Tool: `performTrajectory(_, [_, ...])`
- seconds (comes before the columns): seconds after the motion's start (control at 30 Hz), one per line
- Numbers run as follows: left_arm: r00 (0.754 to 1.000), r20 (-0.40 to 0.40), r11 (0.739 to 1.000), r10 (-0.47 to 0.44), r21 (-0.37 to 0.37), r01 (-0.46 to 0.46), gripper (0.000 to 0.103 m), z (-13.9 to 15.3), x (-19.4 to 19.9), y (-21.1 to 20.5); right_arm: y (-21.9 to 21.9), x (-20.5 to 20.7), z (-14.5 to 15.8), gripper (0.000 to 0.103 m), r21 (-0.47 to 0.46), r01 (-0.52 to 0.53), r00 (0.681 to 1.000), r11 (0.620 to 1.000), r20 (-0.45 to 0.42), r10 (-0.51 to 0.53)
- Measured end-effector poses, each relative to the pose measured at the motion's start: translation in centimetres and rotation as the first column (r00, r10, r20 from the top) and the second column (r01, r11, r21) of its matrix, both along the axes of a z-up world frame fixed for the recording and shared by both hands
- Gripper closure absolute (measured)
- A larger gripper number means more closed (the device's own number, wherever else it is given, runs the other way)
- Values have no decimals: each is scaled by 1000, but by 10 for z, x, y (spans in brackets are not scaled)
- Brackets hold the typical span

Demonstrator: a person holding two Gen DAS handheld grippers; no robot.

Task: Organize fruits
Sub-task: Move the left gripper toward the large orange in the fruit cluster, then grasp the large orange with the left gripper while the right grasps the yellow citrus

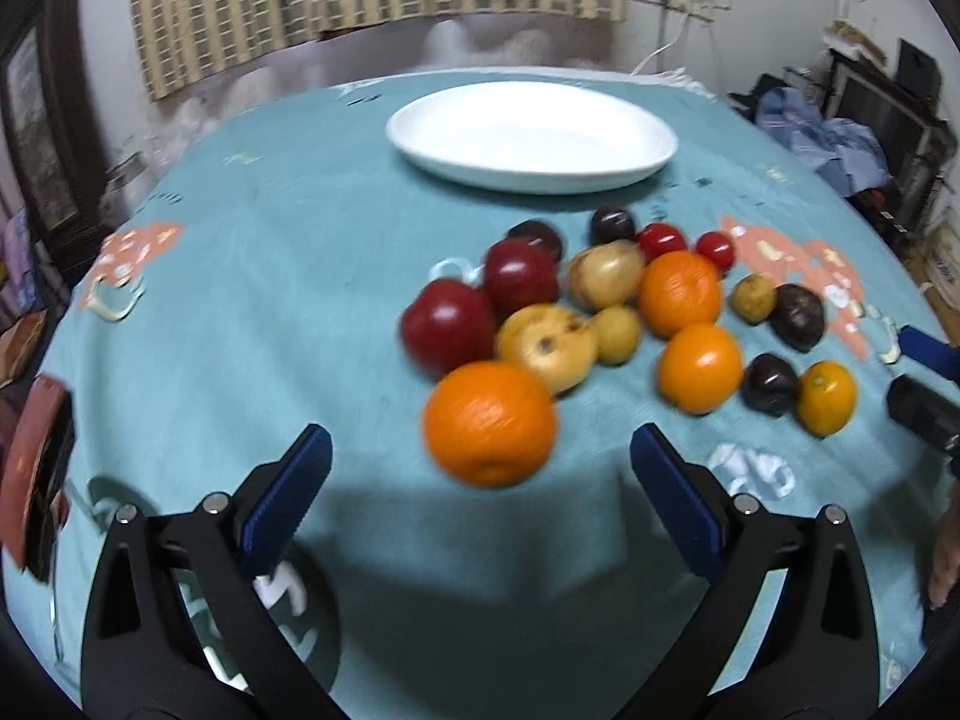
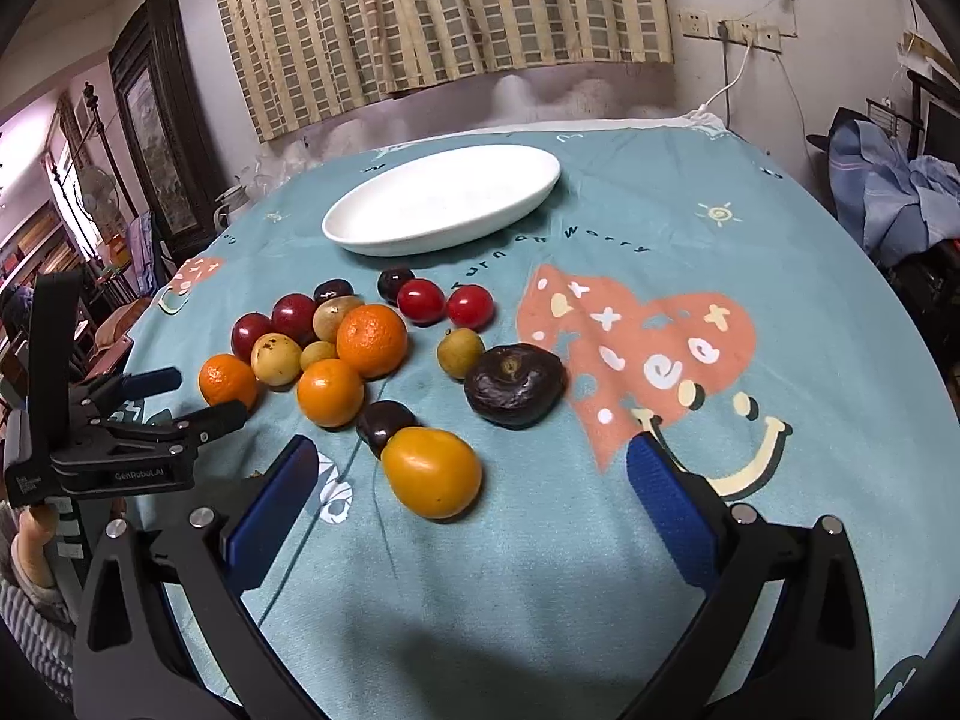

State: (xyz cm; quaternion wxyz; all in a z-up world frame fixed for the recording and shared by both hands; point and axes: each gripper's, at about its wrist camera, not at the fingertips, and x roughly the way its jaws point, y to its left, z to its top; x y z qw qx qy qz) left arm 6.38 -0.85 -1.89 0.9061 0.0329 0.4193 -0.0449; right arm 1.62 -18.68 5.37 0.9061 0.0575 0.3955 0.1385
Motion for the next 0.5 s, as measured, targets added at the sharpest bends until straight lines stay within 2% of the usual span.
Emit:
performTrajectory(0.13, [999, 10, 999, -32, -30, 33, 4, -2, 2, 2, 1, 0, -1, 1, 2, -12, 1000, 1000, -2, 12])
performTrajectory(0.2, [999, 5, 998, -47, -50, 48, 13, -3, 2, 3, 2, 0, -2, 1, 11, -18, 1000, 1000, -4, 18])
performTrajectory(0.27, [999, -5, 997, -50, -64, 49, 29, -6, 4, 6, 3, 1, -3, 1, 11, -21, 1000, 1000, -8, 21])
performTrajectory(0.4, [999, -31, 995, -35, -95, 32, 36, -12, 12, 14, 5, 2, -5, 1, 5, -27, 1000, 1000, -16, 27])
performTrajectory(0.5, [998, -40, 995, -44, -92, 40, 51, -14, 13, 13, 7, 1, -6, 1, -10, -34, 999, 999, -14, 34])
